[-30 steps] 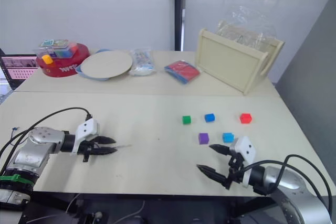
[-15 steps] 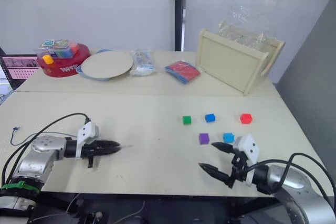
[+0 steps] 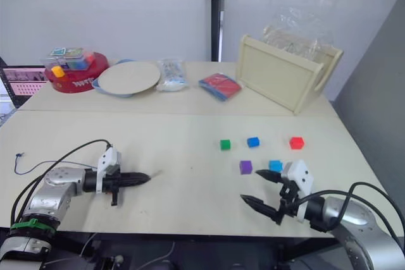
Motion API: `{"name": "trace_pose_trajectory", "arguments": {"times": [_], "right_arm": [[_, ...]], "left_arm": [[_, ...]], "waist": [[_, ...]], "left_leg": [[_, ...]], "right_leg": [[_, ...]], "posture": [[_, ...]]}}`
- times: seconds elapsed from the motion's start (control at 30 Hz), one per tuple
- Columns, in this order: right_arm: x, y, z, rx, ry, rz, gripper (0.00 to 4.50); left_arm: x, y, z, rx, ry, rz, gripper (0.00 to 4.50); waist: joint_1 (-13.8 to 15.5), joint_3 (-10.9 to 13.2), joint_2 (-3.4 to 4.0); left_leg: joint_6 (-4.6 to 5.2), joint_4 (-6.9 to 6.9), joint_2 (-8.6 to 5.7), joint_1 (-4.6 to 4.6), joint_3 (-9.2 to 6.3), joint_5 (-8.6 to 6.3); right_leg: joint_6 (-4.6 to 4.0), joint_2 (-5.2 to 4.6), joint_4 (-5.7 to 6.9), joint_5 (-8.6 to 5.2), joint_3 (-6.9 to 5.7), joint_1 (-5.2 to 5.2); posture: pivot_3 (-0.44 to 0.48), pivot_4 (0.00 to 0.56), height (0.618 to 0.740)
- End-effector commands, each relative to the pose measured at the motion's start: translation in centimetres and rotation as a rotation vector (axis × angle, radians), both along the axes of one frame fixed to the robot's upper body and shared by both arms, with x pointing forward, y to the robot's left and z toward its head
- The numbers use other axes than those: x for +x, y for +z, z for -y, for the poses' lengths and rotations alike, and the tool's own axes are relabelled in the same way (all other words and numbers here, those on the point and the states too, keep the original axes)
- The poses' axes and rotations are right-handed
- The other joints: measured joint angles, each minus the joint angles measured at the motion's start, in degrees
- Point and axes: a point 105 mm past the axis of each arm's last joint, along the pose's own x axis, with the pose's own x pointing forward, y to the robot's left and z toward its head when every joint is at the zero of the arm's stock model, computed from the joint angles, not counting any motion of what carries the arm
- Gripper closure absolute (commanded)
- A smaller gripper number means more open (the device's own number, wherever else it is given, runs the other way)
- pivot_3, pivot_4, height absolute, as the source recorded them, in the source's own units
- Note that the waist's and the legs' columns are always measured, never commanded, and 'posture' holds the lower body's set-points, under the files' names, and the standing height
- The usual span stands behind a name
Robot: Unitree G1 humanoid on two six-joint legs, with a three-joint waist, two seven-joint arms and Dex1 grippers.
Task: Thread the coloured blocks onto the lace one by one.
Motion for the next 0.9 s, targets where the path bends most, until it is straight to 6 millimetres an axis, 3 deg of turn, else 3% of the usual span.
{"name": "trace_pose_trajectory", "arguments": {"times": [0.03, 0.23, 0.37, 0.5, 0.7, 0.9], "right_arm": [[0.6, 1.2, 1.6, 0.018, -0.087, 0.045, 0.0], [2.3, 2.2, 5.1, 0.093, -0.36, 0.097, 0.0], [4.9, 2.3, 8.2, 0.096, -0.62, 0.14, 0.0], [8.0, 1.6, 10.0, 0.078, -0.784, 0.146, 0.0], [11.8, 0.4, 10.5, 0.074, -0.874, 0.111, 0.0], [14.2, -0.1, 11.1, 0.074, -0.908, 0.077, 0.0]], "left_arm": [[-0.1, 1.6, -0.4, 0.111, -0.031, 0.019, 4.48], [-2.2, 3.6, 0.7, 0.166, -0.073, -0.021, 4.48], [-3.4, 4.3, 1.6, 0.194, -0.07, -0.052, 4.48], [-3.9, 3.8, 1.8, 0.247, -0.057, -0.063, 4.48], [-4.0, 3.1, 1.8, 0.26, -0.043, -0.07, 4.48], [-4.2, 2.8, 1.7, 0.268, -0.04, -0.066, 4.48]], "waist": [[-0.1, 0.0, -0.01], [-0.3, 0.0, -0.01], [-0.5, 0.0, 0.0], [-1.0, 0.0, 0.04], [-1.7, 0.1, 0.11], [-1.6, 0.1, 0.18]], "left_leg": [[0.0, 0.0, 0.01, -0.02, -0.01, 0.0], [0.0, -0.03, 0.03, -0.03, 0.0, 0.0], [0.0, -0.05, 0.05, -0.01, 0.0, 0.0], [0.0, -0.06, 0.03, 0.0, 0.02, 0.0], [0.0, -0.1, 0.04, -0.12, 0.02, 0.0], [0.0, -0.09, 0.01, -0.21, 0.06, 0.01]], "right_leg": [[0.0, 0.01, 0.0, 0.0, -0.01, -0.02], [0.0, 0.02, 0.01, 0.0, 0.01, -0.04], [-0.01, 0.03, 0.02, 0.0, 0.02, -0.05], [-0.01, 0.03, 0.02, 0.0, 0.05, -0.08], [-0.01, 0.04, 0.05, 0.0, 0.06, -0.24], [-0.01, 0.01, 0.09, 0.0, 0.11, -0.37]], "posture": [[0.0, 0.15, 0.74], [0.0, 0.15, 0.74], [0.0, 0.15, 0.74], [0.0, 0.15, 0.74], [0.0, 0.15, 0.74], [0.0, 0.15, 0.74]]}}
